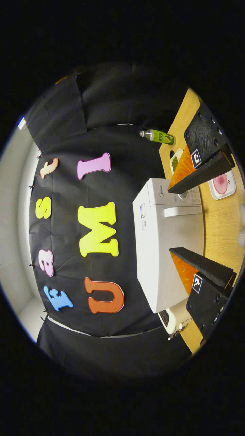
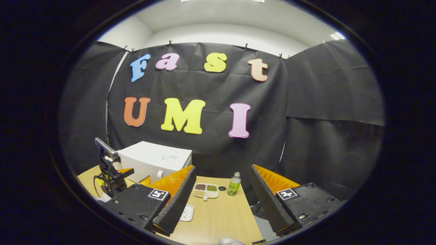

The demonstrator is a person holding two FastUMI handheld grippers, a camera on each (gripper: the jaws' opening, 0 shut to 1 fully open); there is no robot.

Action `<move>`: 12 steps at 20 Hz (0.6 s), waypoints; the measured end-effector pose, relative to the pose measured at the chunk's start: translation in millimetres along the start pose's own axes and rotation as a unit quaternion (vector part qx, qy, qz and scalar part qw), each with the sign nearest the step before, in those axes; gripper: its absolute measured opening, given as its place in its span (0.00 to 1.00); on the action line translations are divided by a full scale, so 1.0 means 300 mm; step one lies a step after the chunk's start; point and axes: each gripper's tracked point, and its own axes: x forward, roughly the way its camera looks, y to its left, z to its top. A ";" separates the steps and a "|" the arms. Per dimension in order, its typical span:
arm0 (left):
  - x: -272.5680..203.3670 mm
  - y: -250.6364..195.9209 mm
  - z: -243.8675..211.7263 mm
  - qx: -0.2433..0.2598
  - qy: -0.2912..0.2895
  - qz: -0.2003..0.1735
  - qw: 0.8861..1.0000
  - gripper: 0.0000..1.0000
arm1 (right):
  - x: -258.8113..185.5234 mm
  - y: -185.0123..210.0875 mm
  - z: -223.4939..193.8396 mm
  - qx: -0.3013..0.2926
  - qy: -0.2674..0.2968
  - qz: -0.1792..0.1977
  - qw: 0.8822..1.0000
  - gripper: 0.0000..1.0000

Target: Open the microwave oven with the left hand, put the food in, and close the microwave oven.

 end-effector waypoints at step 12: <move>0.354 -0.070 -0.219 -0.006 0.022 -0.010 1.000 0.70 | 0.075 -0.036 -0.083 -0.014 0.056 -0.034 0.998 1.00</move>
